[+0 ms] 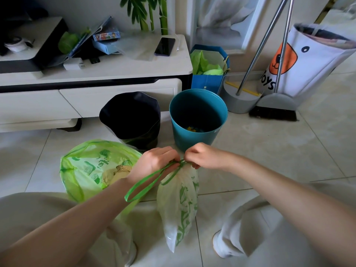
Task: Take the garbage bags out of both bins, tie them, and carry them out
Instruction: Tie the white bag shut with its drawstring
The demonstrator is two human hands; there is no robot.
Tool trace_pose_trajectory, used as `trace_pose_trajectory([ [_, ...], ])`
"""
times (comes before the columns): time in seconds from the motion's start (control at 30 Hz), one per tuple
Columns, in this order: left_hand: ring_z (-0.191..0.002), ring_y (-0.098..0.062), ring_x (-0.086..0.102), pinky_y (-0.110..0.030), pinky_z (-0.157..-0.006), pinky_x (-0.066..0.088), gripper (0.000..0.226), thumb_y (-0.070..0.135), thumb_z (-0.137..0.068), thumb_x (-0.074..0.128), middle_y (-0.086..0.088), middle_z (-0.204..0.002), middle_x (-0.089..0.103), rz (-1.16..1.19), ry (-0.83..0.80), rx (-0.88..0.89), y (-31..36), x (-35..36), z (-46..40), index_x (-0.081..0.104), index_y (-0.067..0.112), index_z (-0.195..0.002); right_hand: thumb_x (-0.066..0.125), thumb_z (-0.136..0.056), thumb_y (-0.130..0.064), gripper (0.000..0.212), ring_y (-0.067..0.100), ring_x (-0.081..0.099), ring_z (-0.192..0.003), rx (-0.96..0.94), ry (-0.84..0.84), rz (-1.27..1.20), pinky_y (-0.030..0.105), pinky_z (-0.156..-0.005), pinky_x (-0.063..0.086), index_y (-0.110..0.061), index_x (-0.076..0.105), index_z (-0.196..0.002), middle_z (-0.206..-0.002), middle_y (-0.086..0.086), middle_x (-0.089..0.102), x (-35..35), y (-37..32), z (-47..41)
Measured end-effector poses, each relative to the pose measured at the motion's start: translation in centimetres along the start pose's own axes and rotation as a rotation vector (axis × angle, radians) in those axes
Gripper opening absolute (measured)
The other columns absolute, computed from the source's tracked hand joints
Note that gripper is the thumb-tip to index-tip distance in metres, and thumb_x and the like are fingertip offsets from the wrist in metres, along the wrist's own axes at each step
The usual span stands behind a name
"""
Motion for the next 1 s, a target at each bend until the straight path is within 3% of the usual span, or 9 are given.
trace_pose_trajectory([
  [0.17,-0.069,-0.016,0.059,-0.036,-0.058,0.051,0.008,0.019,-0.088,0.062,0.001,-0.082,0.061,0.033,0.018,-0.039,-0.5,-0.2,0.0,0.062,0.011,-0.087,0.055,-0.086,-0.035,0.033,0.014,0.053,-0.067,0.067,-0.085,0.242,0.036,-0.066,0.048,-0.009,0.059,-0.065,-0.067,0.003,0.053,-2.7,-0.2,1.4],
  [0.33,-0.070,-0.010,0.058,-0.031,-0.060,0.052,0.005,0.017,-0.086,0.064,0.005,-0.081,0.060,0.052,0.044,-0.087,-1.3,-0.3,0.0,0.061,0.014,-0.085,0.060,-0.087,-0.034,0.036,0.013,0.042,-0.056,0.065,0.169,0.232,0.029,-0.058,0.034,-0.006,0.057,-0.065,-0.063,0.006,0.046,-7.1,-0.4,3.1],
  [0.4,-0.070,-0.009,0.057,-0.030,-0.060,0.051,0.005,0.020,-0.087,0.063,0.006,-0.080,0.059,0.060,0.036,-0.094,-1.3,-0.2,0.1,0.060,0.016,-0.085,0.061,-0.086,-0.035,0.036,0.016,0.050,-0.067,0.059,0.354,0.055,0.033,-0.065,0.043,-0.003,0.063,-0.069,-0.070,0.009,0.052,-8.7,-0.1,3.3],
  [0.47,-0.070,-0.009,0.057,-0.029,-0.061,0.051,0.006,0.021,-0.087,0.062,0.008,-0.080,0.058,0.060,0.023,-0.103,-1.3,-0.1,0.1,0.059,0.017,-0.085,0.062,-0.086,-0.029,0.028,0.017,0.061,-0.081,0.043,0.461,-0.290,0.036,-0.081,0.052,-0.014,0.069,-0.063,-0.082,0.010,0.064,-9.6,-0.1,3.5],
  [0.53,-0.070,-0.007,0.058,-0.027,-0.062,0.051,0.005,0.021,-0.086,0.064,0.009,-0.079,0.059,0.081,0.019,-0.129,-1.3,0.0,0.0,0.060,0.018,-0.084,0.060,-0.090,-0.024,0.033,0.021,0.067,-0.086,0.016,0.390,-0.585,0.039,-0.088,0.054,-0.020,0.065,-0.058,-0.082,0.011,0.068,-9.4,-0.3,3.5],
  [0.63,-0.070,-0.004,0.061,-0.021,-0.064,0.051,0.004,0.025,-0.084,0.068,0.011,-0.077,0.066,0.152,-0.053,-0.226,-1.6,0.1,-0.2,0.068,0.021,-0.083,0.055,-0.095,-0.024,0.033,0.022,0.061,-0.062,0.052,0.201,-0.770,0.039,-0.080,0.056,-0.016,0.048,-0.063,-0.059,0.004,0.049,-8.1,-0.4,3.2],
  [0.77,-0.073,-0.003,0.066,-0.018,-0.066,0.054,0.006,0.031,-0.082,0.071,0.015,-0.073,0.070,0.319,-0.203,-0.485,-2.9,0.3,0.6,0.073,0.032,-0.077,0.053,-0.095,-0.028,0.035,0.013,0.036,-0.048,0.235,0.166,-0.598,0.030,-0.068,0.050,-0.020,0.041,-0.064,-0.053,-0.004,0.029,-7.8,1.5,2.9],
  [0.87,-0.070,-0.002,0.067,-0.016,-0.064,0.054,0.006,0.029,-0.083,0.071,0.011,-0.072,0.072,0.321,-0.314,-0.579,-3.4,0.5,1.4,0.075,0.028,-0.078,0.051,-0.094,-0.026,0.032,0.012,0.033,-0.048,0.374,0.211,-0.574,0.030,-0.068,0.045,-0.020,0.040,-0.066,-0.049,-0.007,0.028,-8.1,3.3,2.8],
  [1.0,-0.067,-0.003,0.067,-0.025,-0.073,0.055,0.017,0.032,-0.085,0.066,0.009,-0.068,0.072,0.174,-0.550,-0.588,-4.2,1.2,2.5,0.074,0.024,-0.073,0.051,-0.092,-0.021,0.026,0.014,0.032,-0.047,0.454,0.398,-0.437,0.027,-0.063,0.044,-0.018,0.042,-0.067,-0.049,-0.004,0.031,-9.4,4.6,2.8],
])
Point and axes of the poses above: each hand's wrist, its own z-axis away from the middle knuckle, its own x-axis out of the palm, y = z × x, the point moved 5 cm from there along -z, towards the middle knuckle
